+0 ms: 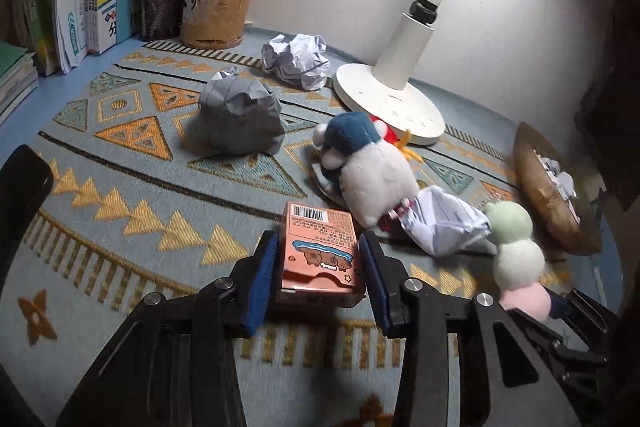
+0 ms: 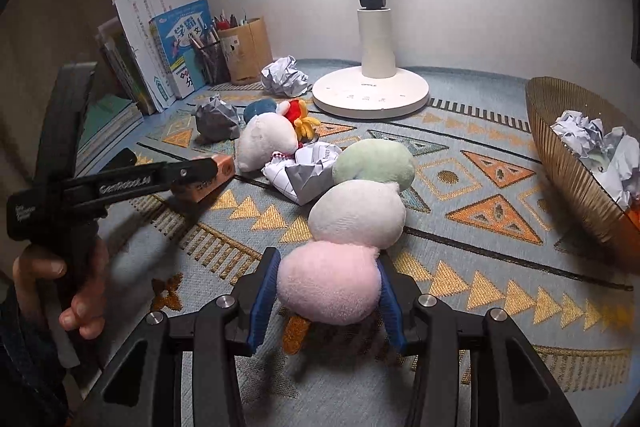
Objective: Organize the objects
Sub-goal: 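Grasp the pink snack box with the left tool while the right tool holds the plush toy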
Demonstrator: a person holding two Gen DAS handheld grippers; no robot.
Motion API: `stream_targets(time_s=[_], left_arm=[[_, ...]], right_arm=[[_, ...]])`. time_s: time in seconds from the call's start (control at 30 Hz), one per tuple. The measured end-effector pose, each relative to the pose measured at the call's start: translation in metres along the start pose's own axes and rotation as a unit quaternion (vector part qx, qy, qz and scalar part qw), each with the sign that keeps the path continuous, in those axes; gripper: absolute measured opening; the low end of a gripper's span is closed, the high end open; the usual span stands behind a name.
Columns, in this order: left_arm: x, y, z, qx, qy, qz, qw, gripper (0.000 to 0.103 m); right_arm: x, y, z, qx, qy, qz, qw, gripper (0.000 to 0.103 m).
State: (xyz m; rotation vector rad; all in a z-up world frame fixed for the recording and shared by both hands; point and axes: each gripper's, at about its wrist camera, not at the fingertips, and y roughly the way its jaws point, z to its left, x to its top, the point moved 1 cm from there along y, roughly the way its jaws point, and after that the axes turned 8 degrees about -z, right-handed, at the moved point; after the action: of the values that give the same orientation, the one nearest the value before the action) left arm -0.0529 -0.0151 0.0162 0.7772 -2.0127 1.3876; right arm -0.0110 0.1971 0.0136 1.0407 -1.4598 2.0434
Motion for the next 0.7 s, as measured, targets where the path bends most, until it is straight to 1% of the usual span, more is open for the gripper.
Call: stream_targets(time_s=[0.1,0.17,0.2,0.27,0.33,0.37,0.4,0.47,0.5,0.53,0.63,0.67,0.7], left_arm=[[-0.018,-0.024,-0.013,-0.018,0.016,0.003,0.9997,0.039],[-0.028,-0.034,-0.023,-0.025,0.022,0.008,0.9994,0.034],[-0.033,-0.036,-0.027,-0.03,0.022,0.012,0.9992,0.034],[-0.04,-0.04,-0.034,-0.033,0.027,0.017,0.999,0.034],[-0.046,-0.04,-0.04,-0.031,0.041,0.021,0.9985,0.034],[-0.05,-0.04,-0.043,-0.029,0.048,0.023,0.9982,0.035],[-0.052,-0.04,-0.044,-0.022,0.051,0.024,0.9981,0.035],[-0.054,-0.04,-0.043,-0.005,0.052,0.021,0.9984,0.054],[-0.055,-0.041,-0.042,0.003,0.05,0.02,0.9985,0.055],[-0.057,-0.042,-0.04,0.004,0.048,0.019,0.9987,0.056],[-0.057,-0.041,-0.035,-0.003,0.038,0.022,0.9991,0.057],[-0.056,-0.04,-0.034,-0.004,0.032,0.022,0.9992,0.057],[-0.056,-0.038,-0.034,-0.006,0.024,0.024,0.9994,0.057]], right_arm=[[-0.014,-0.01,-0.006,0.03,0.024,0.036,0.999,0.045],[-0.026,-0.016,-0.008,0.052,0.022,0.068,0.996,0.045],[-0.033,-0.019,-0.008,0.052,0.012,0.077,0.996,0.045],[-0.039,-0.027,-0.01,0.041,-0.008,0.078,0.996,0.045],[-0.042,-0.032,-0.015,0.045,-0.005,0.081,0.996,0.046],[-0.043,-0.033,-0.016,0.052,0.001,0.078,0.996,0.049],[-0.044,-0.034,-0.019,0.056,0.007,0.072,0.996,0.059],[-0.045,-0.034,-0.018,0.058,0.01,0.06,0.996,0.072],[-0.044,-0.033,-0.014,0.051,0.001,0.062,0.997,0.072],[-0.044,-0.032,-0.011,0.045,-0.008,0.062,0.997,0.072],[-0.044,-0.029,-0.004,0.022,-0.028,0.063,0.997,0.073],[-0.043,-0.028,-0.003,0.007,-0.029,0.062,0.998,0.073],[-0.042,-0.027,-0.005,-0.01,-0.025,0.063,0.998,0.075]])
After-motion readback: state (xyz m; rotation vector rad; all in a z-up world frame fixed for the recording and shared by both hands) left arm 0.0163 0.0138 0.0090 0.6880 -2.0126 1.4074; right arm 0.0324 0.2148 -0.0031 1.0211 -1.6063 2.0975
